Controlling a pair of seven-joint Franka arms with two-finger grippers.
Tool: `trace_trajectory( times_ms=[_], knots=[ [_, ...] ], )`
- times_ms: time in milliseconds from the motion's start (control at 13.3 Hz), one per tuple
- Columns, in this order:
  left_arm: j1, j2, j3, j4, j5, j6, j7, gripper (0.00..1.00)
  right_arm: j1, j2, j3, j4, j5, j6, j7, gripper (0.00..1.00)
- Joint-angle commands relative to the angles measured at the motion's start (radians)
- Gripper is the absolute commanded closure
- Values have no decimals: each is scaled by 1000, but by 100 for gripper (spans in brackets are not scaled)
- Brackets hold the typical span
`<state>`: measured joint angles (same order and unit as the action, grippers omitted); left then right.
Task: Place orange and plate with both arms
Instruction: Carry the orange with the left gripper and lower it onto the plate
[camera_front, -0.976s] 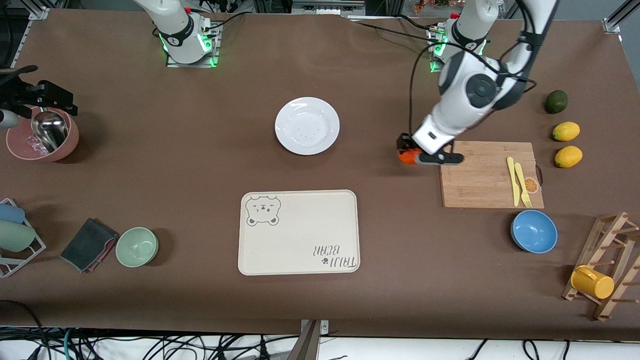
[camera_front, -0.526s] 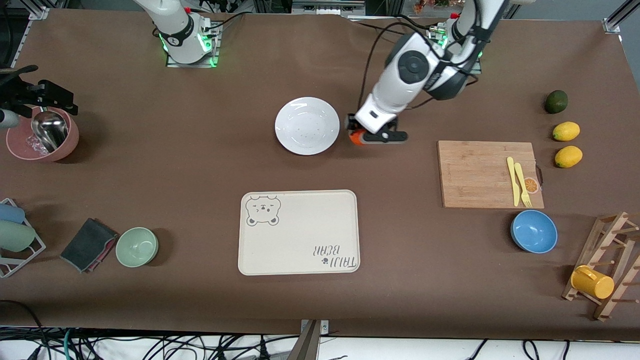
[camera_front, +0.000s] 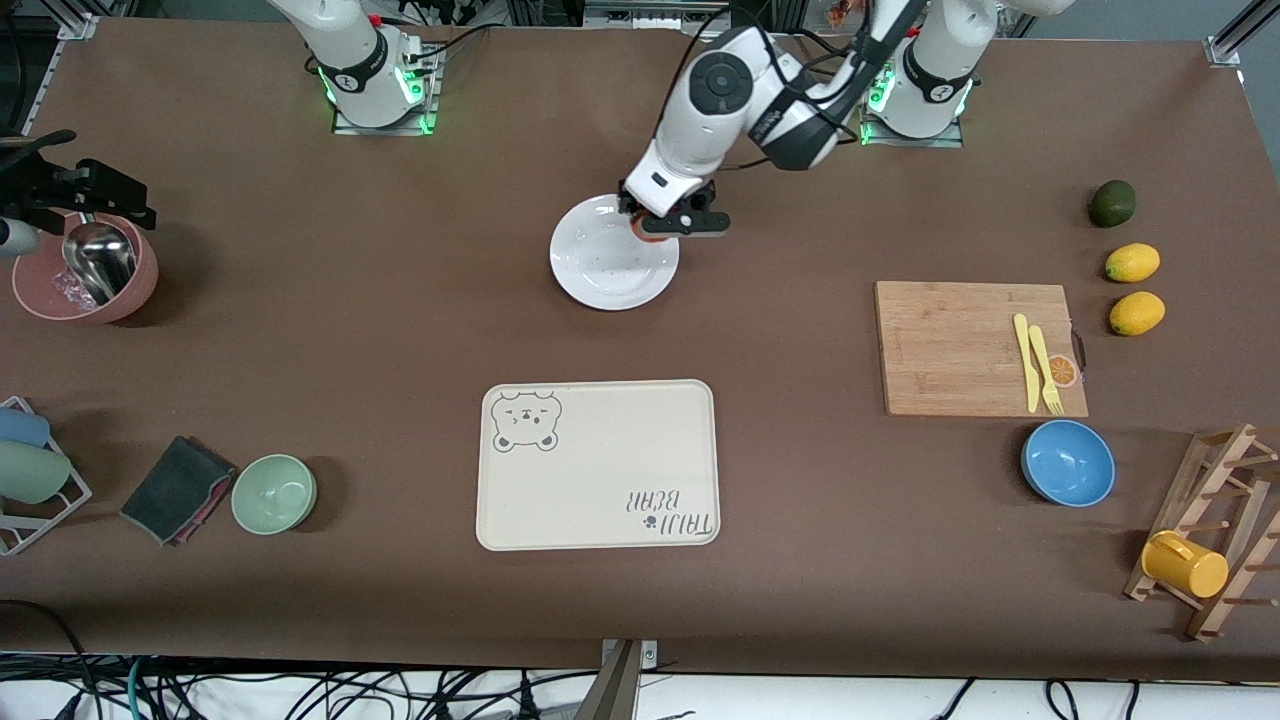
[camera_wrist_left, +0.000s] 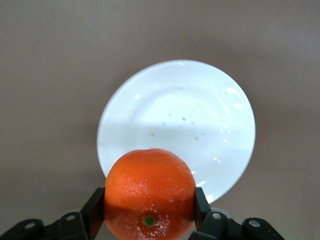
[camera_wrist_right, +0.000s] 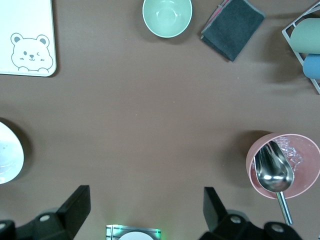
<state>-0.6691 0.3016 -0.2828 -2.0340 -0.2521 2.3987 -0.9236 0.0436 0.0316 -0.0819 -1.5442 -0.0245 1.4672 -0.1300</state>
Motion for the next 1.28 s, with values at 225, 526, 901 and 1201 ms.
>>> trace_trajectory(
  times_ms=[225,526,901,1201],
  knots=[
    [-95,201,-13,190,-10,-4,-107,100,1,-13,-4,-7,6,-7,-8,0],
    [-96,261,4,198,-3,39,-107,100,1,-10,-6,-7,8,-7,-7,0],
    [-98,336,43,242,7,42,-98,76,2,-9,1,-5,6,-5,4,0],
    [-98,321,50,241,5,40,-107,2,1,-9,-1,-5,8,-7,3,0]
  ],
)
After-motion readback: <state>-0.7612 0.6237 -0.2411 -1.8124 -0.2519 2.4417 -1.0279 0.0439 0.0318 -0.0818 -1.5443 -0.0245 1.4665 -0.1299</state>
